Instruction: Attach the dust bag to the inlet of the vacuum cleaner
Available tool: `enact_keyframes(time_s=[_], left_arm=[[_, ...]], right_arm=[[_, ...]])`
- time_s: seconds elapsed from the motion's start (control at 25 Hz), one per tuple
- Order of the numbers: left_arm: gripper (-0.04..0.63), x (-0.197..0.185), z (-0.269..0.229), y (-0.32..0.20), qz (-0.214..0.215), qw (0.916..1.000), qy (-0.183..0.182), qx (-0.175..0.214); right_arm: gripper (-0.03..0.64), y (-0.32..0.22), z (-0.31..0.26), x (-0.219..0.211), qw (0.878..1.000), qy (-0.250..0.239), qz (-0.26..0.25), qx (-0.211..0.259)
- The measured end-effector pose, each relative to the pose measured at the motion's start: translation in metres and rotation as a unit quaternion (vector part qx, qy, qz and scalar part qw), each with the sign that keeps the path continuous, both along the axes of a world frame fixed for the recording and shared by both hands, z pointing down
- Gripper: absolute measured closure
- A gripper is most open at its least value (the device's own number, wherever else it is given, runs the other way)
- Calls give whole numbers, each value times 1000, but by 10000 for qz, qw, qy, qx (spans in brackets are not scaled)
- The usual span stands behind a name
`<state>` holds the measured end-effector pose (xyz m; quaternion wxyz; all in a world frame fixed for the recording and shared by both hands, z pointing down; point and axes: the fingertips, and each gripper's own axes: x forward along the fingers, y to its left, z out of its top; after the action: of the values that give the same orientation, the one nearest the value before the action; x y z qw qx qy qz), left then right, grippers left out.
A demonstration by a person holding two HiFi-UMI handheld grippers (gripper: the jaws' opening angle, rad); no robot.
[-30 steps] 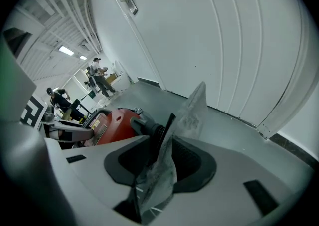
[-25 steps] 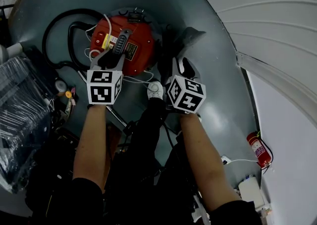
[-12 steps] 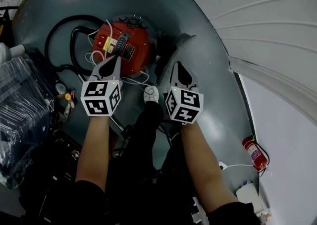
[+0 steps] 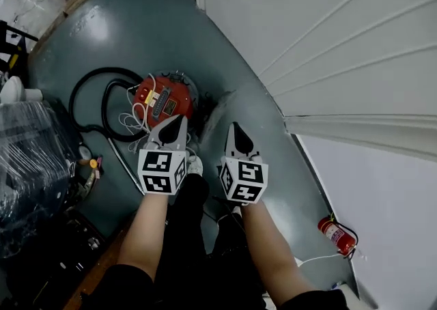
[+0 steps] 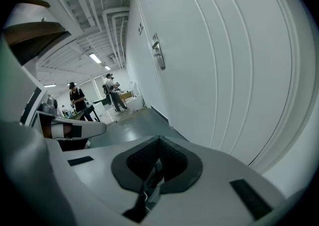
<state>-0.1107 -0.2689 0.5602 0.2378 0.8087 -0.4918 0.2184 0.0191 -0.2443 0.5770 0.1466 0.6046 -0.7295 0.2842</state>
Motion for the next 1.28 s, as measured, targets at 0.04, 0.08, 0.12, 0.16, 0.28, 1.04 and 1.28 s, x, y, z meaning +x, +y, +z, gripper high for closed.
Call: enact_keyframes(time_s=[0.04,0.08,0.12,0.16,0.28,1.04,1.28], left_arm=[[598,7,-21,7,-15,10000,57,75],[598,13,-42,12,-25,9998,112,156],[598,20,-62,18,-32,9996,164,237],[598,26,-81,24,-43,9993,211,308],[598,43,-132,47,-113,9984,328,453],[597,169,-355,101,734,9761,600,1957],[597,181,-383,100,788,9707,648,2177]], right_arm=[[620,7,-20,4,10000,-11,15,85],[620,12,-41,9,9998,-16,39,180],[620,16,-61,12,9996,-17,69,272],[620,21,-80,16,9993,-17,97,351],[620,40,-136,26,9986,-24,151,506],[620,98,-370,117,9736,322,391,2225],[620,101,-397,140,9696,297,544,2366]])
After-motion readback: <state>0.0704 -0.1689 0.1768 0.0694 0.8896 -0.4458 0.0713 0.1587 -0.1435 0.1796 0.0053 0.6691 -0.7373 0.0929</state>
